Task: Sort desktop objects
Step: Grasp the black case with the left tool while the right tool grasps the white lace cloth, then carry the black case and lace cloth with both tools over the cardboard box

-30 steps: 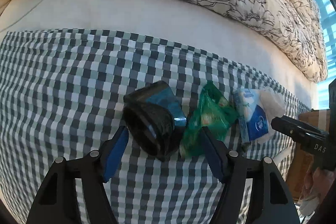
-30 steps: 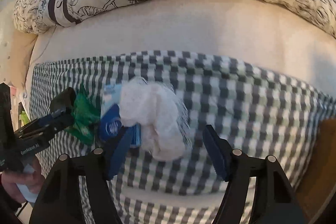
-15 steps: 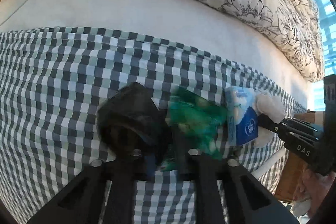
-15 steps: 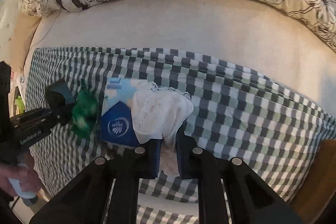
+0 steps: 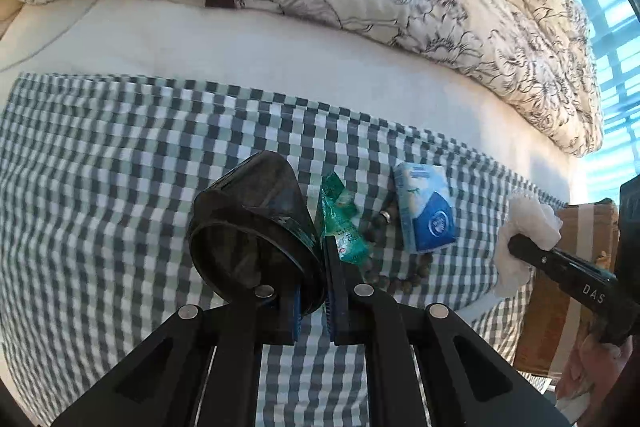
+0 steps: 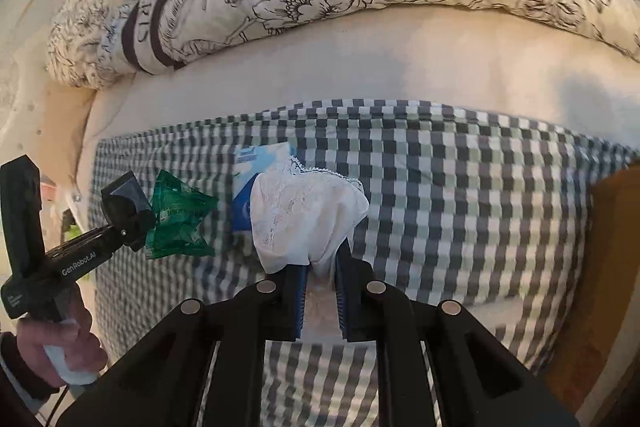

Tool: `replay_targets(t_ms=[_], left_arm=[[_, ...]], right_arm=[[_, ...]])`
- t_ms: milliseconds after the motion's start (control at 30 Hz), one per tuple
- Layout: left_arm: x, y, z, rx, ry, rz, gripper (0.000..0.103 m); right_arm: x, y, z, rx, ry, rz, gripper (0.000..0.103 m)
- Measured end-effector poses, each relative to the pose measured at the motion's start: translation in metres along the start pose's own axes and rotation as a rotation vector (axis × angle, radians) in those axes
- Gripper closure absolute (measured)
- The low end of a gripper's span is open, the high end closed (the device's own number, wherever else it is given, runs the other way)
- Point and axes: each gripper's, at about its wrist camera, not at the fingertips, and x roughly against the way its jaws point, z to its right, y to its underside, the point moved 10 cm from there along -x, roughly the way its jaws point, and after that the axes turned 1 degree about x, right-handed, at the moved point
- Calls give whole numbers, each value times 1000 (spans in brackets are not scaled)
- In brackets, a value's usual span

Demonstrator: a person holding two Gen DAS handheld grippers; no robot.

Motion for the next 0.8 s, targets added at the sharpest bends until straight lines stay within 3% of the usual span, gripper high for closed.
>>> replay_targets(t_ms=[167, 400, 533, 800], left_arm=[[31, -5, -2, -33, -37, 58, 94], [54, 21, -10, -3, -28, 72, 94], [52, 41, -6, -6, 9, 41, 94], [53, 57, 3, -58, -12, 46, 95]], right_arm=[[27, 14, 0, -34, -31, 27, 91], [34, 47, -8, -70, -51, 28, 91], [37, 64, -6, -90, -60, 20, 91], [45, 80, -5, -85, -66, 18, 91]])
